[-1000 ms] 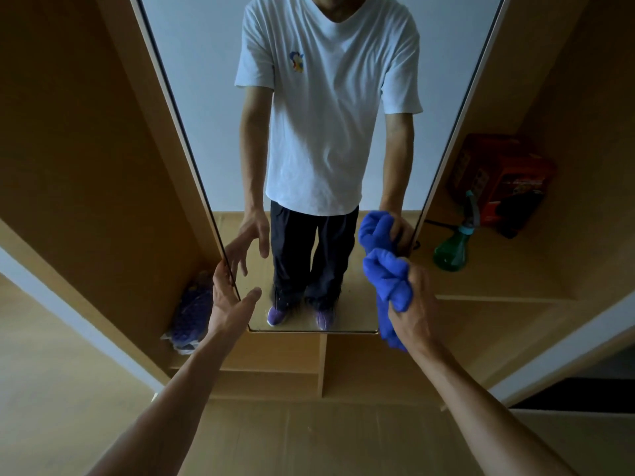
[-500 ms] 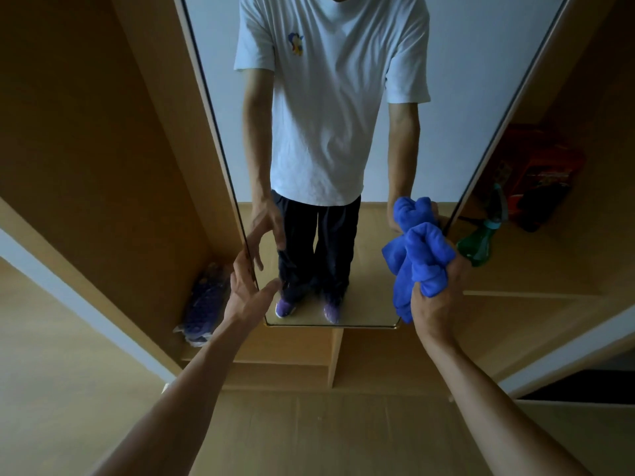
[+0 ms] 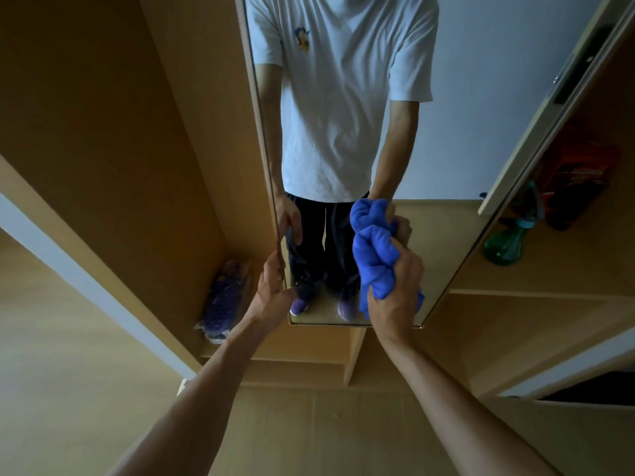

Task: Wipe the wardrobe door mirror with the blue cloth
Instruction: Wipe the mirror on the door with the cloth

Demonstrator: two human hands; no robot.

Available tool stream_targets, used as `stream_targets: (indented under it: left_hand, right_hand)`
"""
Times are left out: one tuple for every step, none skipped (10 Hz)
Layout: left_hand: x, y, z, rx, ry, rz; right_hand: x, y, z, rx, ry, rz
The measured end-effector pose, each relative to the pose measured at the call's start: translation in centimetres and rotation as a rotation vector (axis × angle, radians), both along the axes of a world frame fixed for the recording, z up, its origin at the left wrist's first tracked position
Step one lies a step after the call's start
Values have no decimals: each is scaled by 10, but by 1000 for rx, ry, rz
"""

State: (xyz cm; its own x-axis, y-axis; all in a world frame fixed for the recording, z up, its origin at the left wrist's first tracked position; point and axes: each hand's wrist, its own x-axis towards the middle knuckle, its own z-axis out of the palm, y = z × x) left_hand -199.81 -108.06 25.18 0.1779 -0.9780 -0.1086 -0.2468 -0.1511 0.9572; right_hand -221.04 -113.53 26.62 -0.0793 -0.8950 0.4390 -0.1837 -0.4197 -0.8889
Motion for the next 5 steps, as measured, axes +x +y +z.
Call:
stream_targets:
  left_hand:
    - [6,-2,2,37,80,-8]
    - [12,-2,2,93,112,-2]
    - [13,-20,-4,206,215,145]
    - [15,-24,-6,201,245,210]
    - [16,-16,-10,126,196,137]
  right_hand:
    - [41,17,-14,1,186,-7]
    - [62,24,-24,31,330,-25]
    - [100,31,-25,55,338,42]
    - [112,32,-25,67,268,80]
    - [126,33,-21,102,198,132]
